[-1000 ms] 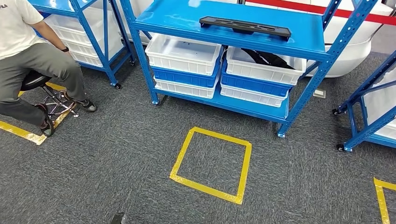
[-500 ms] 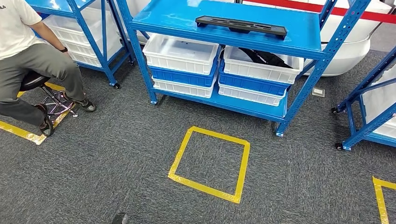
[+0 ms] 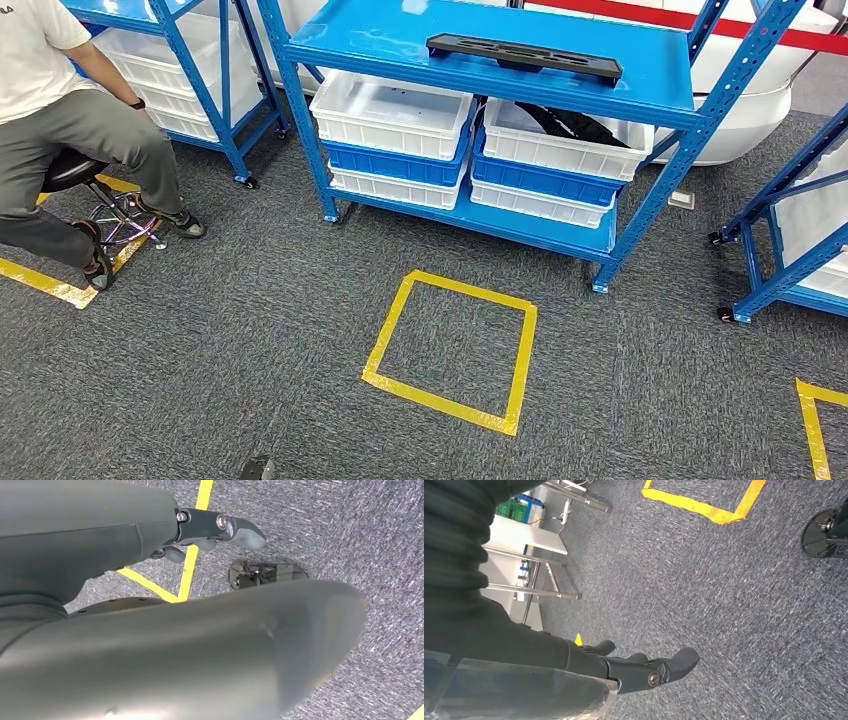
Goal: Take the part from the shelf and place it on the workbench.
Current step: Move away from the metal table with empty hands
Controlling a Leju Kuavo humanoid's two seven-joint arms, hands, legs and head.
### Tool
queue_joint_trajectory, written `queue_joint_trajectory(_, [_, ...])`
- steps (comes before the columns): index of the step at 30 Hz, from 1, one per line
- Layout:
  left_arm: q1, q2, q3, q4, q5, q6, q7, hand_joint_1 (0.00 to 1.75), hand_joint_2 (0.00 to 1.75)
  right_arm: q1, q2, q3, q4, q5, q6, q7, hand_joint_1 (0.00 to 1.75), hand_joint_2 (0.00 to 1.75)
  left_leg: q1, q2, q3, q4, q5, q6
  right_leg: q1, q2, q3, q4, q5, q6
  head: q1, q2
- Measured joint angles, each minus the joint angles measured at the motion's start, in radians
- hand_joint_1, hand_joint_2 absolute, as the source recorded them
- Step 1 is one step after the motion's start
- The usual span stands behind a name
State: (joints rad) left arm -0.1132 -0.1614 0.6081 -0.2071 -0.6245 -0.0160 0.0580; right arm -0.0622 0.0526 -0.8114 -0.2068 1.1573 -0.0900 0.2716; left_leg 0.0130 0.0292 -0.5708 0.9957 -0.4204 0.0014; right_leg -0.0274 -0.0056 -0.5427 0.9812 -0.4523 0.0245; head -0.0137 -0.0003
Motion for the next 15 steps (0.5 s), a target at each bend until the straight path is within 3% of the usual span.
queue_joint_trajectory(7, [-0.001, 0.000, -0.002, 0.000, -0.004, -0.002, 0.002, 0.00, 0.00, 0.000, 0.001, -0.006, 0.000, -0.017, -0.011, 0.005, 0.00, 1.75, -0.001, 0.000, -0.001, 0.002, -0.001, 0.003, -0.004, 0.000, 0.000, -0.001, 0.001, 0.002, 0.000, 0.000])
queue_joint_trajectory(13, [-0.001, 0.001, -0.005, 0.000, -0.011, -0.002, 0.003, 0.00, 0.00, 0.000, 0.006, -0.011, 0.000, -0.021, -0.014, 0.012, 0.00, 1.75, -0.003, 0.000, -0.009, 0.015, -0.009, 0.019, -0.012, 0.000, 0.001, -0.002, 0.004, 0.008, -0.001, 0.000])
queue_joint_trajectory(15, [-0.002, 0.001, -0.007, 0.000, -0.011, -0.002, 0.004, 0.00, 0.00, 0.000, 0.008, -0.014, 0.000, -0.021, -0.015, 0.013, 0.00, 1.75, -0.004, 0.000, -0.008, 0.011, -0.007, 0.029, -0.010, 0.001, 0.004, -0.011, 0.008, 0.015, -0.001, 0.000])
